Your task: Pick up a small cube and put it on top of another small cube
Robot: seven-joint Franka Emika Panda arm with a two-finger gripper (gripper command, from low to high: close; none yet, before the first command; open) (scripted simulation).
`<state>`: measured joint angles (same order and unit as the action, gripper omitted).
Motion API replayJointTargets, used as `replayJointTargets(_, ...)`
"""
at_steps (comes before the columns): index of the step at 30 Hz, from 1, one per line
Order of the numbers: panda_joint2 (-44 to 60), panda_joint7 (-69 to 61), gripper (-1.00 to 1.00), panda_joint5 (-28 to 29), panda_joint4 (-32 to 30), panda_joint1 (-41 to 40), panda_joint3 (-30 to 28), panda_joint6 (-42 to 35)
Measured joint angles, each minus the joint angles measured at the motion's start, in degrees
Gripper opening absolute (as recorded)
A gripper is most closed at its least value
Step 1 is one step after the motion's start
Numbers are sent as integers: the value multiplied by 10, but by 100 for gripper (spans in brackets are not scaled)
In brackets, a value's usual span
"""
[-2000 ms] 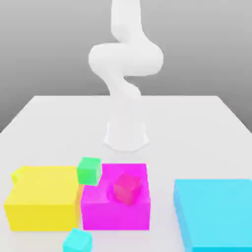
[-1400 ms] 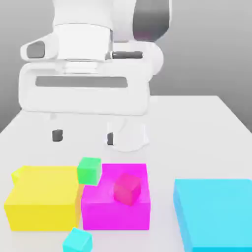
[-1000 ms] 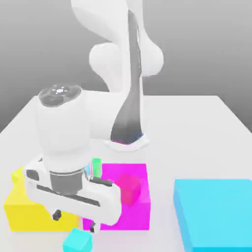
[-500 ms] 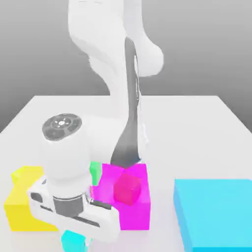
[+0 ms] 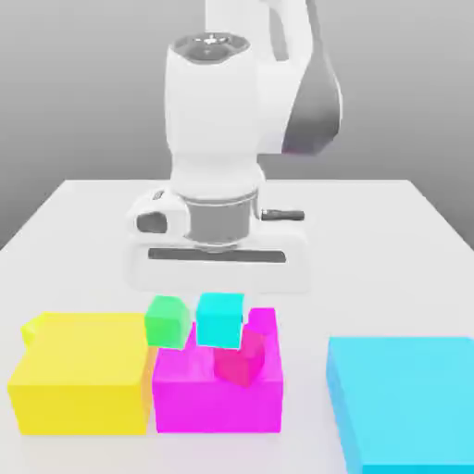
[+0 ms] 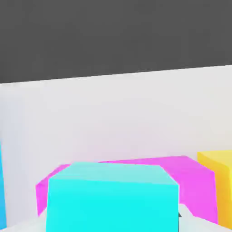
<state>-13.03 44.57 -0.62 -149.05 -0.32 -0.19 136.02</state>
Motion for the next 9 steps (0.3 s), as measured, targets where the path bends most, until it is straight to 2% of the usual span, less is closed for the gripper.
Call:
replayJointTargets(2, -2, -5, -100, 1, -15, 3, 4, 13)
replayJointTargets(5, 43, -6, -100, 2, -34, 4, 6, 77)
replayJointTargets(6, 55, -6, 100, 3, -39, 4, 6, 93)
replayJointTargets(9, 55, -6, 100, 3, -39, 4, 6, 93)
